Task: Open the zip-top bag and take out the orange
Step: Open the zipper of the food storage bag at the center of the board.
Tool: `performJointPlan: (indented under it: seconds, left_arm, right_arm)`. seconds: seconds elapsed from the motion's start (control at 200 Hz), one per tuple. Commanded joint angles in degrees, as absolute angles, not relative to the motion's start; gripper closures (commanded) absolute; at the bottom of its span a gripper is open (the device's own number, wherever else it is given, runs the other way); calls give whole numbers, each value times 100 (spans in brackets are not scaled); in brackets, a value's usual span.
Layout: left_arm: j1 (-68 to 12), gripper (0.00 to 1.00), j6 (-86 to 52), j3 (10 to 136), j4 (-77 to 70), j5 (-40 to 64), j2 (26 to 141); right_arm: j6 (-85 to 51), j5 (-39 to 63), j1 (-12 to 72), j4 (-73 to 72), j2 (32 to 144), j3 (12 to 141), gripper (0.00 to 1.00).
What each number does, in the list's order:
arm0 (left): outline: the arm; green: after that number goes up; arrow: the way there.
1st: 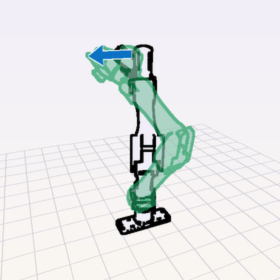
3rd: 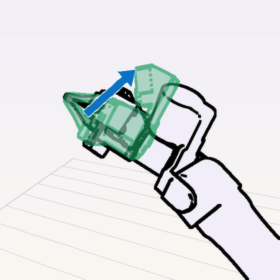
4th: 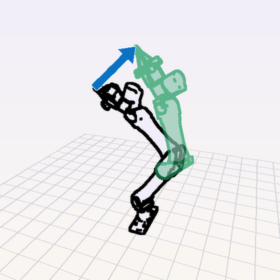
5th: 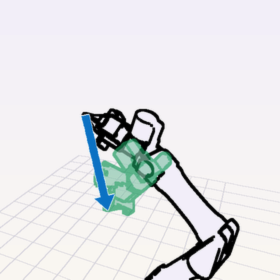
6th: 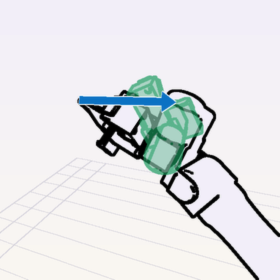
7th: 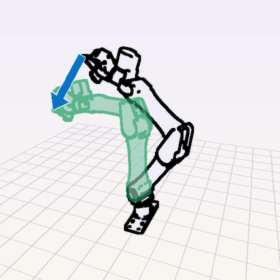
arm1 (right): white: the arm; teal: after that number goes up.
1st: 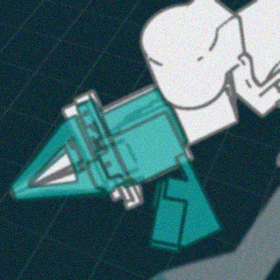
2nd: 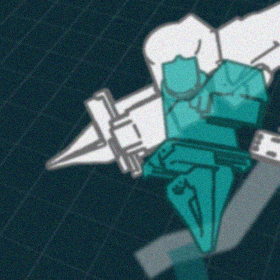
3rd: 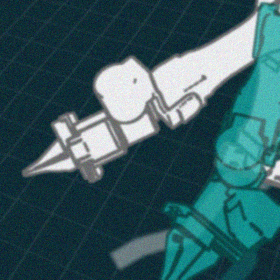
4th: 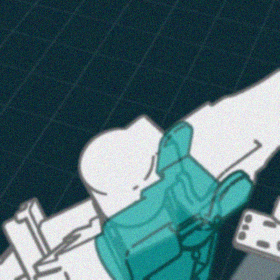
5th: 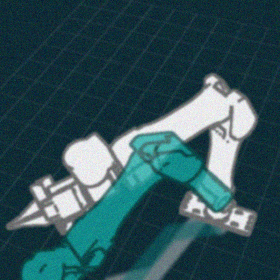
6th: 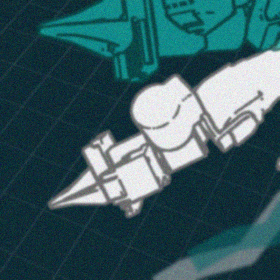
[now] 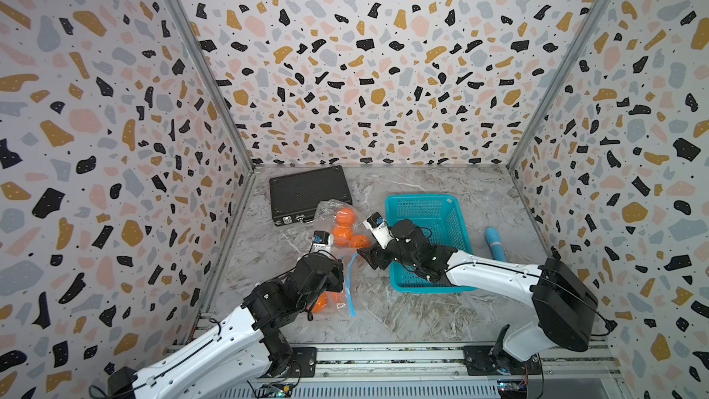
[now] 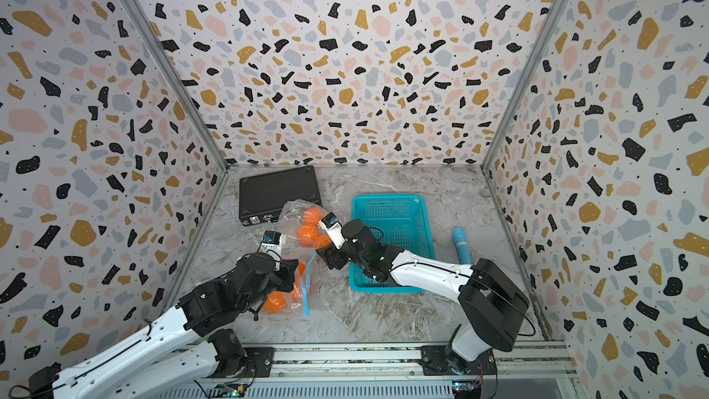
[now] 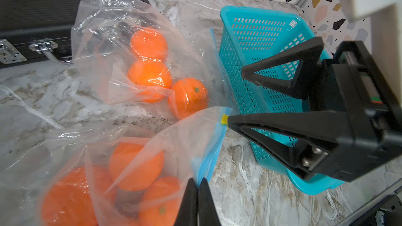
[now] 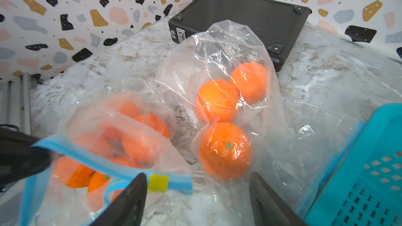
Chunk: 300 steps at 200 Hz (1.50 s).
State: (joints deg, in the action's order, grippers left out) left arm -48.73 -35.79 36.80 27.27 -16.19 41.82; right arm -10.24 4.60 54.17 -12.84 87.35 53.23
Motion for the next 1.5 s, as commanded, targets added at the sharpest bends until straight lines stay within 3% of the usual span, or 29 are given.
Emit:
performJointPlan:
  seconds: [0.0,0.17,0.21,0.365,0.561,0.911,1.096,1.307,1.497]
  left_arm:
    - [-4841,100,-3578,4043,2681,-1736,4209]
    - [-4835,100,-3598,4055,2417,-1334,4422]
    - [-4841,100,-3599,4034,2380,-1330,4467]
    - [-4842,100,-3582,4065,2407,-1384,4547]
    - [-4828,100,-3628,4103,2652,-1524,4056]
    - [-4585,100,-3891,3660,3462,-1896,2854]
    - [-4586,100,-3946,3188,2405,-1098,3483]
    - [-4580,100,-4019,2888,1595,-681,3947]
    - [-4580,100,-3953,2991,1681,-698,4030]
  right_arm:
    - [-1323,792,5490,-1487,8600,5197,24]
    - [-1539,826,5573,-1692,8788,5230,17]
    - [-1588,865,5577,-1690,8876,5298,1]
    - [-1726,759,5590,-1657,9235,5537,1]
    - [-1353,-662,5574,-897,9813,6060,3]
    - [-862,-1185,5476,-215,9586,6169,8]
    - [-742,-41,5484,-420,9084,5902,8]
    - [-835,546,5494,-451,8321,5408,11]
    - [-1067,1767,5684,-747,8371,5344,34]
